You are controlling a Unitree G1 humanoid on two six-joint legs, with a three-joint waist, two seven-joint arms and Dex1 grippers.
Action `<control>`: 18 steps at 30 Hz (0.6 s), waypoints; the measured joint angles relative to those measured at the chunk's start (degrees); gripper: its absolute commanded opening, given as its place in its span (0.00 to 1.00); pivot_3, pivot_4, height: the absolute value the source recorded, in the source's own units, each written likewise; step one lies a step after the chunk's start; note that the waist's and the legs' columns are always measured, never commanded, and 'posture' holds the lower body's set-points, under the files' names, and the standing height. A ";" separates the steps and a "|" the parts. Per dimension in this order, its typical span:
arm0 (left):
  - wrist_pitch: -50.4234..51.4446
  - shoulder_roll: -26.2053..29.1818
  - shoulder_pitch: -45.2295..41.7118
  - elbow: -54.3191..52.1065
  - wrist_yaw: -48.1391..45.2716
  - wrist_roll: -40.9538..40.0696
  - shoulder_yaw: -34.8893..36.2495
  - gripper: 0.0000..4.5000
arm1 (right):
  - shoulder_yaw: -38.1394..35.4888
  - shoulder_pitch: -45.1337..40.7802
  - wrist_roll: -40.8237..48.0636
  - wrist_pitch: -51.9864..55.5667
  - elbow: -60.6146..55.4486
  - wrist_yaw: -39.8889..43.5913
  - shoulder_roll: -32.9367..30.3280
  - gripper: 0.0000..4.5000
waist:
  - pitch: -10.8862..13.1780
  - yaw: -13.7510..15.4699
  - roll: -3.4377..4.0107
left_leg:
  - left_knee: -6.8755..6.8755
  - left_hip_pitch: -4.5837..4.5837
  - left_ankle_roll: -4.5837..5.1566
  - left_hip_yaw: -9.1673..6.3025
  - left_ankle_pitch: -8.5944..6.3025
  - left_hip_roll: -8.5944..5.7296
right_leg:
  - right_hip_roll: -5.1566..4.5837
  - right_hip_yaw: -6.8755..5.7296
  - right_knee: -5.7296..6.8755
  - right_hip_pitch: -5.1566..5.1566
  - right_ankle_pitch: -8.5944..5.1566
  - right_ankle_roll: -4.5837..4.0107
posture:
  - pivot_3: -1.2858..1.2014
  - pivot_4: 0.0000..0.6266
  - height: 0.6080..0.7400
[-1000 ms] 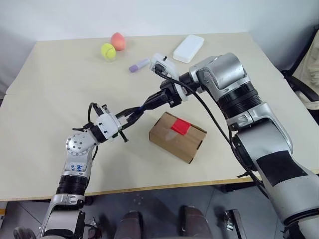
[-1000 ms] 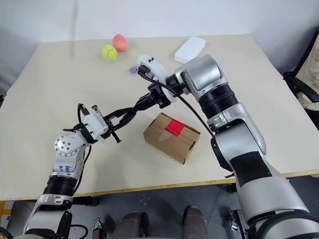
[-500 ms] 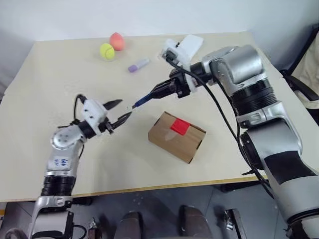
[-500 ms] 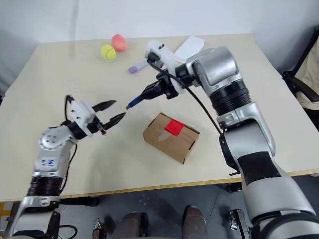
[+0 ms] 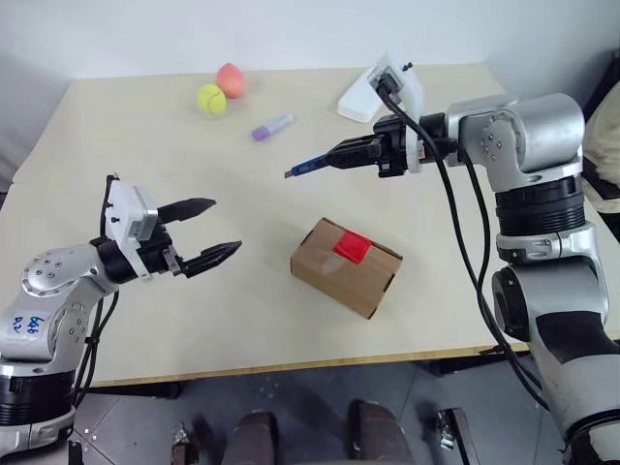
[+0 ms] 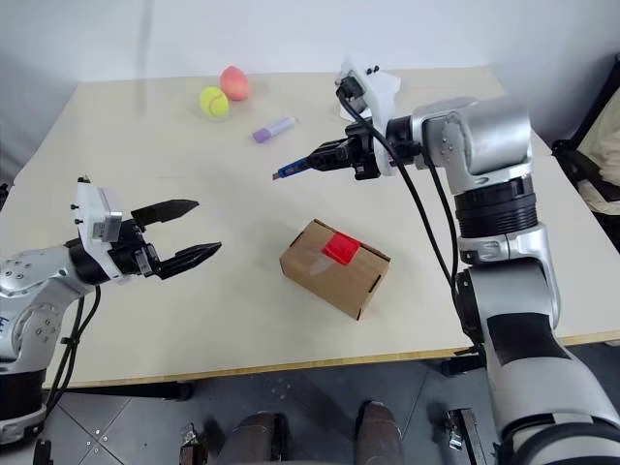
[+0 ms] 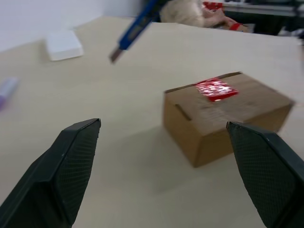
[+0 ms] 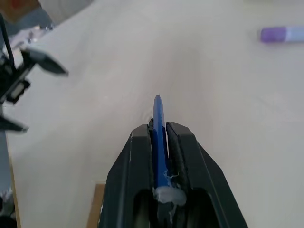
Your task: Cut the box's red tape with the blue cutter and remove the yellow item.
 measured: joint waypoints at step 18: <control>24.97 -10.13 -23.43 2.05 6.39 1.05 -22.04 0.11 | -9.54 17.39 10.63 11.89 -30.15 -12.80 -9.83 0.04 | 0.02 1.57 -0.02 | 0.17 -0.07 0.06 0.10 -0.04 -0.01 | 0.02 0.06 -0.13 0.01 0.00 0.00 | 0.52 0.24 1.00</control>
